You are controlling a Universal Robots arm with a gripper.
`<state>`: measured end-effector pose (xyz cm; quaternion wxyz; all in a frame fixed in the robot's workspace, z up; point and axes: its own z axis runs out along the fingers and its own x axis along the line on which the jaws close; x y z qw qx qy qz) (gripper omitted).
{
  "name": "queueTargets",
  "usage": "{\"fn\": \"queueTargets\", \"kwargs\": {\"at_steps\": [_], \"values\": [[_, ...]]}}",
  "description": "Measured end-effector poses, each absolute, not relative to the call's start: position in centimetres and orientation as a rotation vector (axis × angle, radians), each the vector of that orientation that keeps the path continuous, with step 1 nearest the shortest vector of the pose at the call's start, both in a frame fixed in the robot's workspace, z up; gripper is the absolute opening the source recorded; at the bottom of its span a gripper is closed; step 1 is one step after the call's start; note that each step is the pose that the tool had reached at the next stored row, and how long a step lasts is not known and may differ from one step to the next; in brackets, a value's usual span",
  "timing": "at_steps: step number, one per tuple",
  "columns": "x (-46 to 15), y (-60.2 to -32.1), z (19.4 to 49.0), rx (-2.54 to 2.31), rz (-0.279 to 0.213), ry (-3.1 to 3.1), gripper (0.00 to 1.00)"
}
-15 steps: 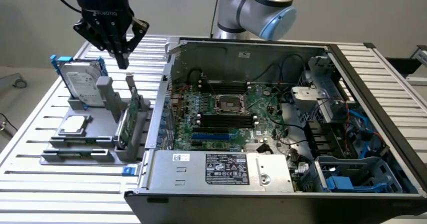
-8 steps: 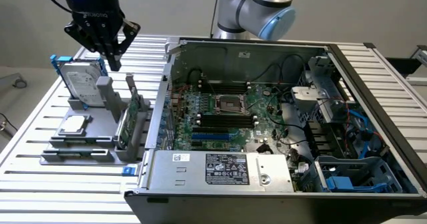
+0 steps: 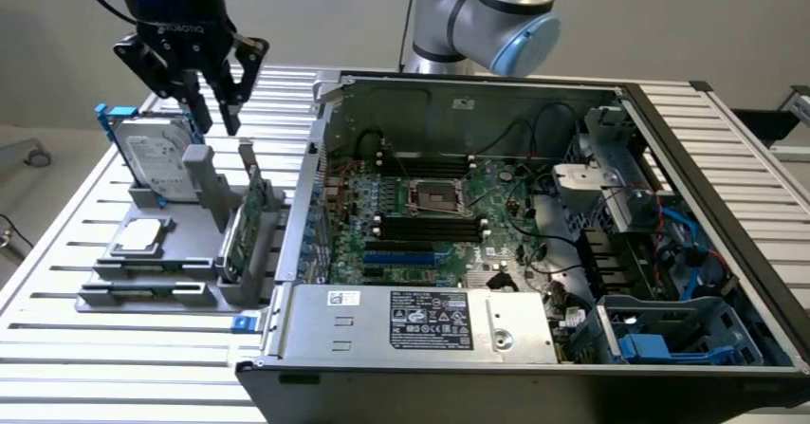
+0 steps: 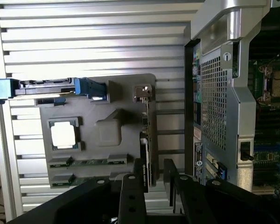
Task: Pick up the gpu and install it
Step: 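Pick up the gpu and move the gpu toward the slot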
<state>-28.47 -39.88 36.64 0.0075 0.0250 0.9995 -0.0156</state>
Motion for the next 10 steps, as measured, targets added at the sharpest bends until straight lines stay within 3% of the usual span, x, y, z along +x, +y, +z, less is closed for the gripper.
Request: {"fn": "queueTargets", "kwargs": {"at_steps": [3,4,10], "values": [[-28.47,-39.88,36.64,0.078,-0.049,3.125,0.42],[-28.47,-39.88,36.64,0.078,-0.049,3.125,0.48],[-28.47,-39.88,36.64,0.078,-0.049,3.125,0.48]]}}
